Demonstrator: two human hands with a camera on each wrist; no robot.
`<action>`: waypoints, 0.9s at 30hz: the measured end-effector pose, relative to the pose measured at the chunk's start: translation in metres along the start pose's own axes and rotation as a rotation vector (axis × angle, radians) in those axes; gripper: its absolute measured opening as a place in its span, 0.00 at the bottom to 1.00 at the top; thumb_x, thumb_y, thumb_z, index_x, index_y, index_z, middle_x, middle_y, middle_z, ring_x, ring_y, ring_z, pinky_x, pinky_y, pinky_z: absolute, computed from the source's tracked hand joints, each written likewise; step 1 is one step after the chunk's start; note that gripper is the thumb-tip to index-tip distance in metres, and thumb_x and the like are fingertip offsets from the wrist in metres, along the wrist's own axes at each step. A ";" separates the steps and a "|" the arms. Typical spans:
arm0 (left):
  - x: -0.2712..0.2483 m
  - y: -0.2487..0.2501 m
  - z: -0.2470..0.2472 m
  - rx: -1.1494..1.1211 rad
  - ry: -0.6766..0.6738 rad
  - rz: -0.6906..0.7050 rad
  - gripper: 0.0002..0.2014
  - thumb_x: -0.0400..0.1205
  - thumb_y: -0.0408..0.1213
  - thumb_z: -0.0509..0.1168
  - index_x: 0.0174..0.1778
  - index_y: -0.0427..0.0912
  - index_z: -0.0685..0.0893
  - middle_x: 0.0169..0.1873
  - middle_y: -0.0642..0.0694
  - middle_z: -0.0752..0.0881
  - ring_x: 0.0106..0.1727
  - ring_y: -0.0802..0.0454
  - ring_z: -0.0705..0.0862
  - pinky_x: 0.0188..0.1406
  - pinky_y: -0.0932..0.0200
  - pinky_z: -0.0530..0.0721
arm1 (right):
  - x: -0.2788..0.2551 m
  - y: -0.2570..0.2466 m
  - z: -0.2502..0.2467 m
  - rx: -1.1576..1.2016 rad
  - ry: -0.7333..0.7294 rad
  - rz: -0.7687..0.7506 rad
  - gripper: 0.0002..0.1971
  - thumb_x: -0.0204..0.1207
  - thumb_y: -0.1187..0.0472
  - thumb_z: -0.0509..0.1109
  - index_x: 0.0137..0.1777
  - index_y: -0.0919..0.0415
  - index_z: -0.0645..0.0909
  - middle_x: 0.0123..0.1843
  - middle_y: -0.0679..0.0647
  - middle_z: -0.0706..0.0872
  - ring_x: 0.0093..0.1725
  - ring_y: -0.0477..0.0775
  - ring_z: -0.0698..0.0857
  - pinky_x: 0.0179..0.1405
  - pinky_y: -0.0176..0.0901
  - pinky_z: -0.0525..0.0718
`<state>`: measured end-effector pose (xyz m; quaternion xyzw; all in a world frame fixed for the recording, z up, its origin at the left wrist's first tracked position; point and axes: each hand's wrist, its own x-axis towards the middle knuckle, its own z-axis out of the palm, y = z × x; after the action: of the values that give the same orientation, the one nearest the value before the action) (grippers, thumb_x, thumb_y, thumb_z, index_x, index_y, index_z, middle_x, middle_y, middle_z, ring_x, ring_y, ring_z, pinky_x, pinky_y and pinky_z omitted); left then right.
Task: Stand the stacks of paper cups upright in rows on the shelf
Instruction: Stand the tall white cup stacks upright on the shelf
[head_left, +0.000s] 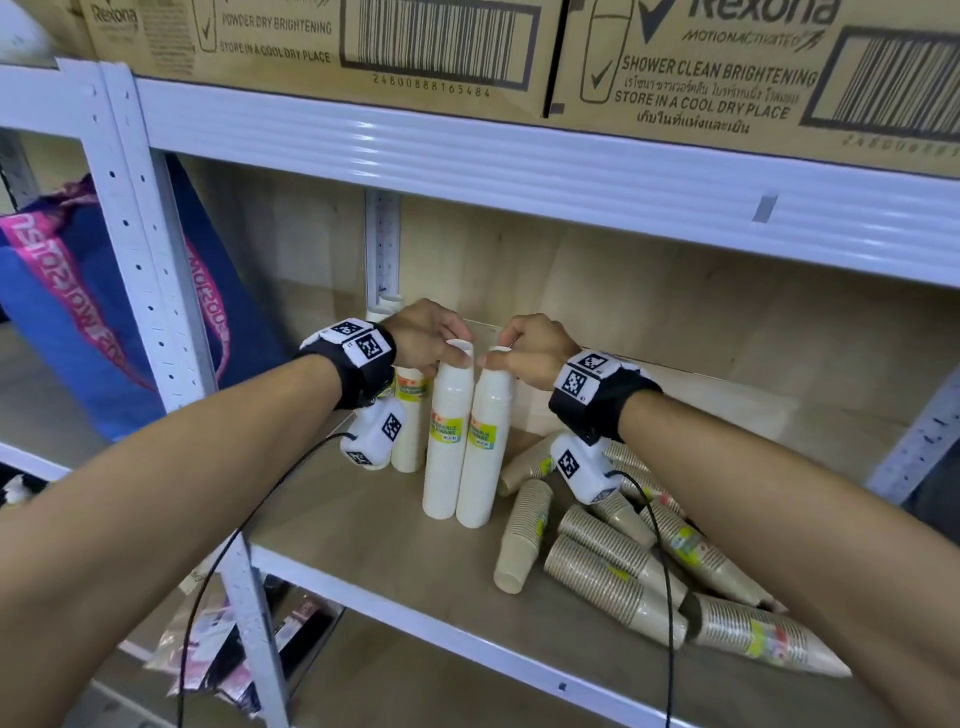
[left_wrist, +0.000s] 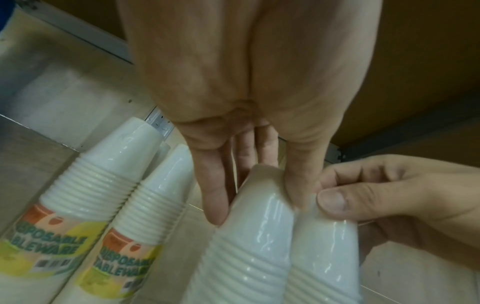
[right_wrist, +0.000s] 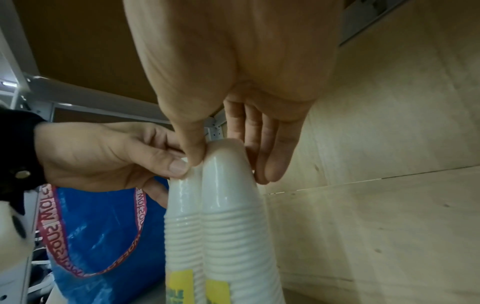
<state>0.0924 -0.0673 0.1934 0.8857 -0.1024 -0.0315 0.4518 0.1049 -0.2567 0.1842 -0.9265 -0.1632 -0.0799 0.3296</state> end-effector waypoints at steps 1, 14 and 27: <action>0.001 -0.001 0.001 -0.003 0.004 0.004 0.16 0.77 0.30 0.75 0.61 0.37 0.84 0.47 0.46 0.84 0.50 0.48 0.85 0.53 0.46 0.89 | 0.000 -0.001 0.000 -0.014 -0.007 -0.016 0.17 0.66 0.50 0.80 0.48 0.60 0.85 0.45 0.52 0.86 0.45 0.51 0.83 0.44 0.43 0.81; 0.001 -0.004 0.001 0.087 0.034 0.024 0.15 0.75 0.34 0.78 0.56 0.38 0.86 0.50 0.43 0.87 0.51 0.44 0.88 0.50 0.44 0.91 | -0.005 -0.009 -0.003 -0.119 -0.049 -0.041 0.15 0.69 0.54 0.78 0.53 0.59 0.86 0.51 0.53 0.86 0.52 0.54 0.84 0.46 0.43 0.80; -0.001 0.013 -0.036 0.298 0.014 -0.052 0.16 0.72 0.37 0.80 0.54 0.40 0.88 0.50 0.42 0.88 0.49 0.43 0.90 0.45 0.50 0.92 | 0.012 -0.034 0.002 -0.070 -0.125 -0.101 0.14 0.68 0.56 0.79 0.51 0.60 0.86 0.48 0.52 0.86 0.42 0.52 0.85 0.48 0.47 0.85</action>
<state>0.0949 -0.0461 0.2252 0.9455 -0.0797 -0.0213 0.3151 0.1039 -0.2274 0.2053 -0.9311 -0.2274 -0.0440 0.2818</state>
